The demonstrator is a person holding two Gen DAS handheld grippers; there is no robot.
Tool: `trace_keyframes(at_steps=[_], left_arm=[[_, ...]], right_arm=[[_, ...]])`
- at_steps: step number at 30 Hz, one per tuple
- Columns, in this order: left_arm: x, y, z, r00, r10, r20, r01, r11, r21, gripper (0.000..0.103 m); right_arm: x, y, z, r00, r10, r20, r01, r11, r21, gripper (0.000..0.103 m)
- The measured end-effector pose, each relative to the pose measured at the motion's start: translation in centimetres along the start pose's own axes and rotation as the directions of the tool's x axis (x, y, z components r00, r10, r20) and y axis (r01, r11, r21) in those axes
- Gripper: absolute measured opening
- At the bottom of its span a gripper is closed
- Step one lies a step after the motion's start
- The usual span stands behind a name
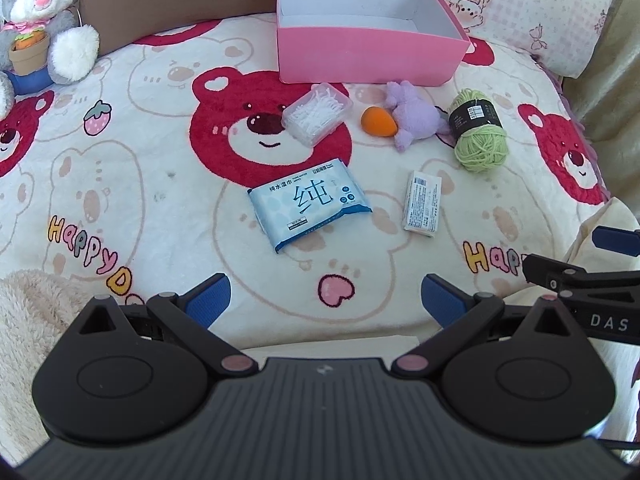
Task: Organize objects
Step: 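Move the left tool toward the clear box of floss picks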
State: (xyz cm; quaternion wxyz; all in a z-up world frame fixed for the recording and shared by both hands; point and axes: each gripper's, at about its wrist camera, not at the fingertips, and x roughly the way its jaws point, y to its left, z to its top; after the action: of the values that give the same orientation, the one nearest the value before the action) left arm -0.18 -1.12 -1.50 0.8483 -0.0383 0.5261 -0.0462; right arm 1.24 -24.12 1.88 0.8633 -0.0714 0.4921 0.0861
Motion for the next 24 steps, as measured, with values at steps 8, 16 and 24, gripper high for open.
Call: trace_keyframes(at_steps=[8,16,24], left_arm=[[-0.84,-0.55,0.06,1.0,-0.021,0.023,0.021,0.999,0.026,0.103],[-0.93,-0.37,0.01,1.0,-0.011,0.019,0.011,1.0,0.014,0.103],[-1.01,-0.16,-0.05,1.0,-0.012,0.02,0.011,1.0,0.015,0.103]], right_arm=[[-0.02,-0.09,0.03,1.0,-0.001,-0.001,0.001,1.0,-0.002,0.094],[-0.1,-0.14,0.04,1.0,-0.005,0.0,0.005,1.0,-0.003,0.094],[-0.1,-0.22,0.02,1.0,-0.011,-0.007,0.011,1.0,-0.001,0.094]])
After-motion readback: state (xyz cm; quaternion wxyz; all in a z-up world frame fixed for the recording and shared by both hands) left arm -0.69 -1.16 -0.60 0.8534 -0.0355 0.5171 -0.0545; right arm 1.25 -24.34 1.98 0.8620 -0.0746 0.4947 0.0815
